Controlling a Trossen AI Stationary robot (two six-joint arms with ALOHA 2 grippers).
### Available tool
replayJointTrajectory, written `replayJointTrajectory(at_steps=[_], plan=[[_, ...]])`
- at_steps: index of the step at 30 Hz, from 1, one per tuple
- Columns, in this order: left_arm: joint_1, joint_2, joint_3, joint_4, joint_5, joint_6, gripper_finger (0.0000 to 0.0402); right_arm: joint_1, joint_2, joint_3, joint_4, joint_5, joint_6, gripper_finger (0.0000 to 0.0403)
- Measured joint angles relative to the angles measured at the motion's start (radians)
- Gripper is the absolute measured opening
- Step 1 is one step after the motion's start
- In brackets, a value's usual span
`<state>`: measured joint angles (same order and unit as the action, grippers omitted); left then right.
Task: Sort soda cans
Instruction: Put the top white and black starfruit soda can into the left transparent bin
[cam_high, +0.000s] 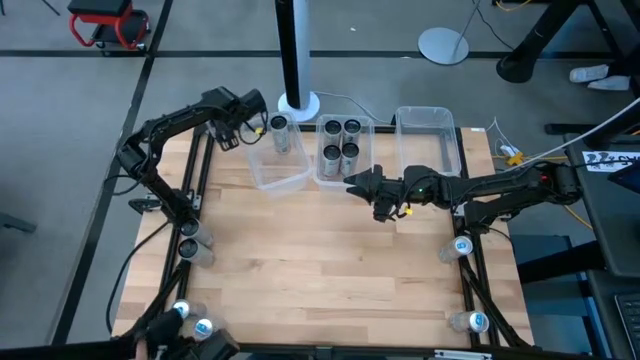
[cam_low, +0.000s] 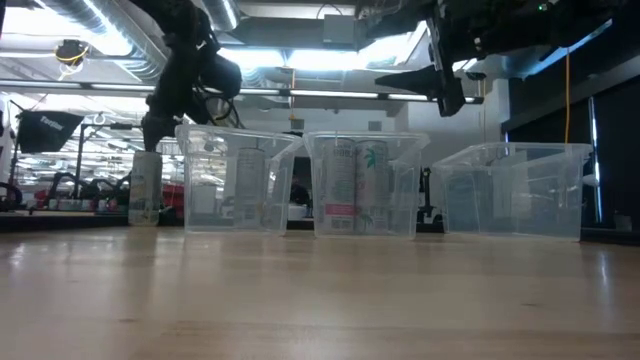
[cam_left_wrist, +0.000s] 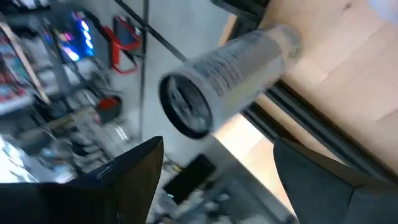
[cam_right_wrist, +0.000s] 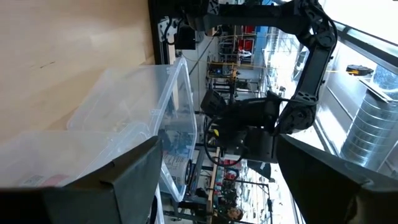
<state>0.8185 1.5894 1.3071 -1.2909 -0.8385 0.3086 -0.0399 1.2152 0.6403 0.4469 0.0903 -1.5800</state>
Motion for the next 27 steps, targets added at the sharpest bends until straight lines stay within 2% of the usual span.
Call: replayJointTrajectory(at_steps=[8,15,27], plan=[[0.067,0.002,0.000,0.090,-0.003,0.155,0.0296,0.000,0.000,0.000,-0.006,-0.024,0.000,0.0312],[0.141,0.002,0.000,0.117,0.030,0.153,0.0296,0.000,0.000,0.000,-0.002,-0.024,0.000,0.0312],[0.161,0.003,0.000,0.214,0.082,0.146,0.0296,0.000,0.000,0.000,-0.003,-0.031,0.000,0.0312]])
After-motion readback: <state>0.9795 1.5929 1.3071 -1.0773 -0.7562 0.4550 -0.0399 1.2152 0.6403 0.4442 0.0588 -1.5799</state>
